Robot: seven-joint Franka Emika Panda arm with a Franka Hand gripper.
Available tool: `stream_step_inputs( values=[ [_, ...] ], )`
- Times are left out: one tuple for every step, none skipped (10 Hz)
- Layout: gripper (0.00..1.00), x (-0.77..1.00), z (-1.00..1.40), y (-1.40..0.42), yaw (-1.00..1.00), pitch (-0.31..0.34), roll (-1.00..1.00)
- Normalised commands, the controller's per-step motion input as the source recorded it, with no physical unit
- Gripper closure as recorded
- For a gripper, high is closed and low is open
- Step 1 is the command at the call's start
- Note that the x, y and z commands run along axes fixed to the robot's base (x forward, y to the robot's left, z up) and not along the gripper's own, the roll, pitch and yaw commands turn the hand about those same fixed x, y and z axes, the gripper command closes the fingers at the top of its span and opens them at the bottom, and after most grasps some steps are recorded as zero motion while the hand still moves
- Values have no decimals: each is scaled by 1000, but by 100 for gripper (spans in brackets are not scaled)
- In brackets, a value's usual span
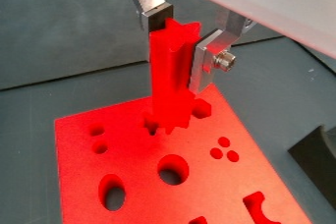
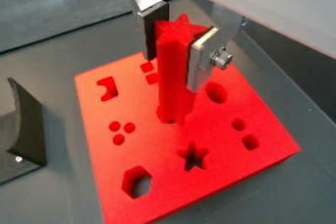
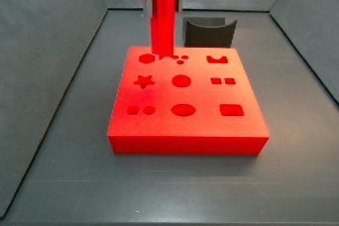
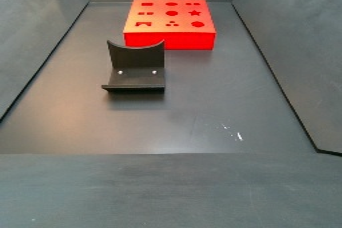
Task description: Insert the star object.
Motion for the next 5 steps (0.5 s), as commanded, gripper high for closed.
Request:
stream_step_inputs(
  values=[
    [100,-40,-134,0,-29,30,161],
    [100,-191,-289,0,-49,-36,-397],
    [100,-146,0,69,-111,-153,-500],
    [100,-157,6,140,-17,-206,-500],
    [100,-294,14,194,51,-253,-500]
  ],
)
